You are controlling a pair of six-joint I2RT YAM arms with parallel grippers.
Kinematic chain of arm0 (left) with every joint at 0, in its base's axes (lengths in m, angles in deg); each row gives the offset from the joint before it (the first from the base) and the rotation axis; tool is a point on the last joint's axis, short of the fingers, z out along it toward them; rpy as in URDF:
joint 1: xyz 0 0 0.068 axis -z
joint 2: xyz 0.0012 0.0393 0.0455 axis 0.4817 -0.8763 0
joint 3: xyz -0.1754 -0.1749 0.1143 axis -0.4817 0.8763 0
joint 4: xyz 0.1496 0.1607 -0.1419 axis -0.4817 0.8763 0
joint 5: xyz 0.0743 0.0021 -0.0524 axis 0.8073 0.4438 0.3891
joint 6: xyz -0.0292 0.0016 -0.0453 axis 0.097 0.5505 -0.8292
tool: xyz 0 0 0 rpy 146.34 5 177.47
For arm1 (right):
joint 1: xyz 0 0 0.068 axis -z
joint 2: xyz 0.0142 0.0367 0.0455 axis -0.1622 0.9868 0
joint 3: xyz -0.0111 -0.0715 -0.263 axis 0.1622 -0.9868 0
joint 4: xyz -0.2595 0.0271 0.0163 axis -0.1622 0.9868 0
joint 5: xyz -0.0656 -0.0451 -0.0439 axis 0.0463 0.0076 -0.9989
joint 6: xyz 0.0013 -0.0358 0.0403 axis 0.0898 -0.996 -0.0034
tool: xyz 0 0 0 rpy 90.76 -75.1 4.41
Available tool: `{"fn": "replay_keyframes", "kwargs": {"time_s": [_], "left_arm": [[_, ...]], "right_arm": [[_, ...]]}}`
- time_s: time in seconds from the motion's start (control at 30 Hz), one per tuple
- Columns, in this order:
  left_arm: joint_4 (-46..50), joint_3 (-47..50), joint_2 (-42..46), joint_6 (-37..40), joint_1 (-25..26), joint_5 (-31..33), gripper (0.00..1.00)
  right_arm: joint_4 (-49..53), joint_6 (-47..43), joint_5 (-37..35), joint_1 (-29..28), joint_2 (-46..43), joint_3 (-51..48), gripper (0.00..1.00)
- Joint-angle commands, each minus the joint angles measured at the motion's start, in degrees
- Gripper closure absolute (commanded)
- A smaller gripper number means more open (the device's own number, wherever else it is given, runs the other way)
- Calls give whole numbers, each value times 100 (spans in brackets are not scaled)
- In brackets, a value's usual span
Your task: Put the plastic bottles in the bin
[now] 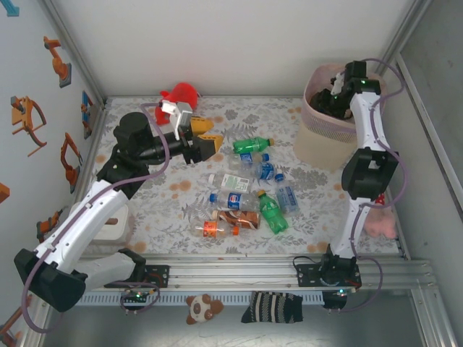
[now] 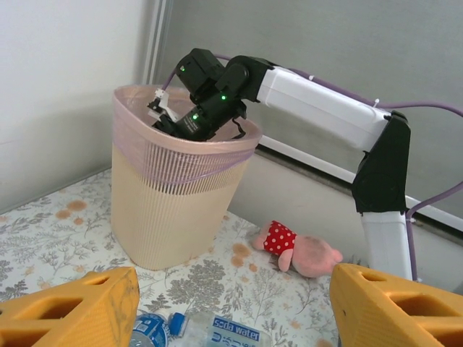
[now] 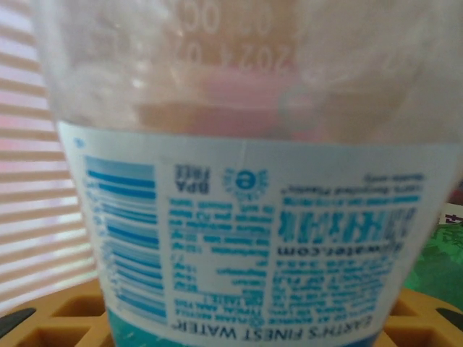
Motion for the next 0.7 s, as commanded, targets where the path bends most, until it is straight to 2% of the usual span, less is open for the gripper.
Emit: {"fn": "replay_keyframes", "kwargs": {"time_s": [0.0, 0.3, 0.47, 0.67], "left_arm": [[-13, 41, -36, -21, -25, 7, 30], [-15, 8, -71, -56, -29, 19, 30], [23, -7, -65, -48, -36, 92, 30], [486, -109, -125, 31, -37, 497, 30]], "right_arm": [[148, -76, 130, 67, 120, 163, 44], [220, -88, 54, 80, -99, 326, 28], [336, -104, -61, 102, -284, 457, 27], [436, -138, -262, 95, -622, 497, 27]]}}
